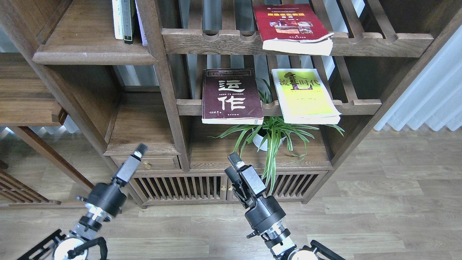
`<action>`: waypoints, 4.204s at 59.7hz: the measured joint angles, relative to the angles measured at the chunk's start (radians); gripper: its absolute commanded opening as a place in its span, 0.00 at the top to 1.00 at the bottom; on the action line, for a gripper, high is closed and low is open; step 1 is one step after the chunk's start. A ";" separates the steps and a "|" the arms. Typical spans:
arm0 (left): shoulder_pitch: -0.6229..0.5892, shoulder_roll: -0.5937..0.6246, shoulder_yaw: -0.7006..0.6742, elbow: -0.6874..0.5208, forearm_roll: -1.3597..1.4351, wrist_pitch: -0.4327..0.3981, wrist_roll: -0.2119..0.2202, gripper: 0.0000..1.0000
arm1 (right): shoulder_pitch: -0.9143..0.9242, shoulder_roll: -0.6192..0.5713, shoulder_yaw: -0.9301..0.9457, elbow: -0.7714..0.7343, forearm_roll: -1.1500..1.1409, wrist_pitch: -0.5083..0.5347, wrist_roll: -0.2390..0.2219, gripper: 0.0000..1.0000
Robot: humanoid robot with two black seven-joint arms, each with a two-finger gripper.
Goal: Organize books on shelf
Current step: 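Raise both grippers toward the middle shelf, then reach the right gripper up to the maroon book's lower edge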
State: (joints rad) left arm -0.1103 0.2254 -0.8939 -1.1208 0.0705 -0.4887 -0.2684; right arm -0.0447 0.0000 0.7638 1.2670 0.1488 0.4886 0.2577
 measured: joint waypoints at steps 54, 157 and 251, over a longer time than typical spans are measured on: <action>0.058 -0.067 -0.012 0.046 -0.006 0.000 -0.009 0.00 | 0.045 0.000 -0.048 -0.035 0.017 0.000 0.011 0.00; 0.070 -0.135 -0.018 0.148 -0.005 0.000 -0.009 0.00 | 0.557 0.000 -0.038 -0.396 0.351 -0.459 0.008 0.00; 0.079 -0.150 -0.019 0.202 -0.008 0.000 -0.008 0.00 | 0.626 0.000 -0.033 -0.402 0.392 -0.596 0.010 0.82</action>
State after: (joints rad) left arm -0.0309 0.0752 -0.9125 -0.9188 0.0629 -0.4887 -0.2761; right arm 0.5813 0.0000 0.7310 0.8653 0.5405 -0.1078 0.2673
